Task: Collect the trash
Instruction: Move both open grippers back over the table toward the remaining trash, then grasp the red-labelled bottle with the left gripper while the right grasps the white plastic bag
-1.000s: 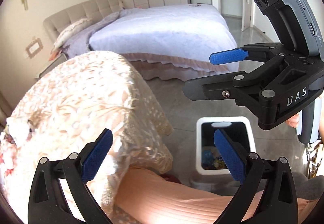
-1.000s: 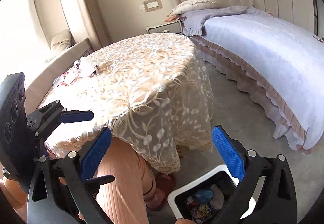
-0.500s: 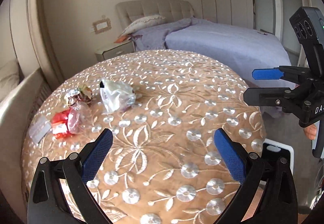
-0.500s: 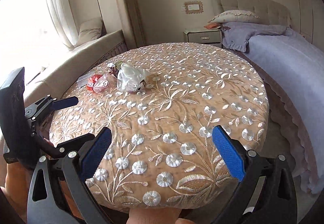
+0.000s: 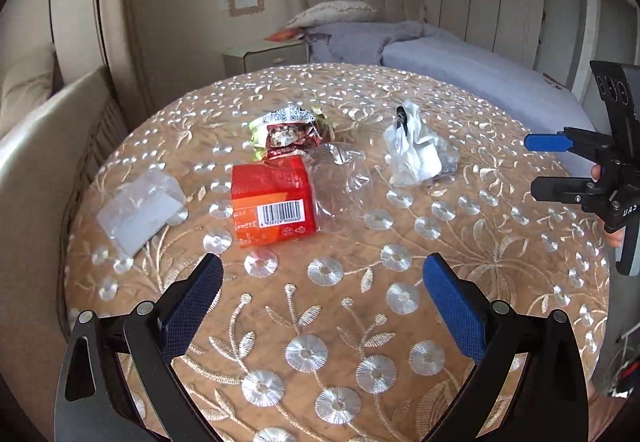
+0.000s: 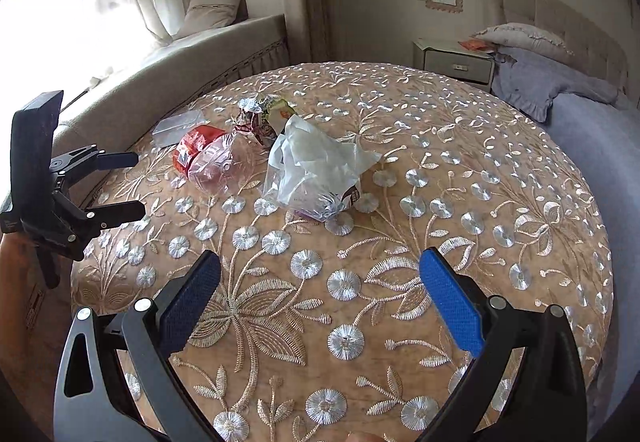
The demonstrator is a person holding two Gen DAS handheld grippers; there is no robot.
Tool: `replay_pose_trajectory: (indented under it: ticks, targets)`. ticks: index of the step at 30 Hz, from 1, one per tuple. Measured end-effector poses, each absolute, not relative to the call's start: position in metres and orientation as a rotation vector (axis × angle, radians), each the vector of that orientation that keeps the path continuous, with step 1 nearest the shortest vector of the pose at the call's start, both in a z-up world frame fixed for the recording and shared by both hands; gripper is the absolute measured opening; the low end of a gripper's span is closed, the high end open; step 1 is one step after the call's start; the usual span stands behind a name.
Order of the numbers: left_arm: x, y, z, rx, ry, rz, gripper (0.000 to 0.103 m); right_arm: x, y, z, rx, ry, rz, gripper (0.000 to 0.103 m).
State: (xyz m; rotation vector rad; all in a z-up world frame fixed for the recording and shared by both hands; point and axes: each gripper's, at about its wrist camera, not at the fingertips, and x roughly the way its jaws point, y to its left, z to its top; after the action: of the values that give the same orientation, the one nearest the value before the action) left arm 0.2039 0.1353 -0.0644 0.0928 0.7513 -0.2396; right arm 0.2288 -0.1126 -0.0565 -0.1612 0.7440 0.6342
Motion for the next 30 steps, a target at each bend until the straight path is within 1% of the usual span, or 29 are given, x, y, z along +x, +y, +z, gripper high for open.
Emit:
replay_pose_trajectory:
  ticks: [8,10,15,18,22,25,26,27,28,29,30]
  targets:
    - [0.256,0.145,-0.084,0.119,0.837,-0.345,0.098,0.271,-0.069,-0.072,-0.280,0.776,0.641,0.099]
    - [0.264,0.143,-0.086,0.116,0.833,-0.369,0.098,0.282,-0.062,-0.076,-0.311,0.789,0.640,0.099]
    - [0.270,0.131,-0.087,0.111,0.833,-0.477,0.098,0.300,-0.048,-0.087,-0.375,0.816,0.653,0.099]
    - [0.273,0.124,-0.090,0.196,0.830,-0.407,0.098,0.305,-0.045,-0.092,-0.385,0.826,0.660,0.099]
    - [0.277,0.131,-0.090,0.133,0.851,-0.451,0.098,0.307,-0.042,-0.097,-0.392,0.833,0.675,0.099]
    - [0.271,0.128,-0.085,0.078,0.813,-0.507,0.098,0.302,-0.038,-0.096,-0.411,0.800,0.676,0.099]
    - [0.269,0.125,-0.083,0.051,0.800,-0.538,0.098,0.300,-0.036,-0.096,-0.418,0.799,0.689,0.091]
    - [0.268,0.121,-0.081,0.029,0.792,-0.556,0.098,0.296,-0.034,-0.097,-0.426,0.802,0.708,0.077]
    - [0.267,0.115,-0.081,0.022,0.785,-0.550,0.098,0.291,-0.031,-0.097,-0.438,0.790,0.704,0.070]
    - [0.267,0.110,-0.081,0.031,0.779,-0.523,0.097,0.286,-0.029,-0.097,-0.464,0.772,0.686,0.068]
    - [0.268,0.105,-0.081,0.028,0.787,-0.505,0.089,0.281,-0.028,-0.098,-0.487,0.752,0.682,0.064]
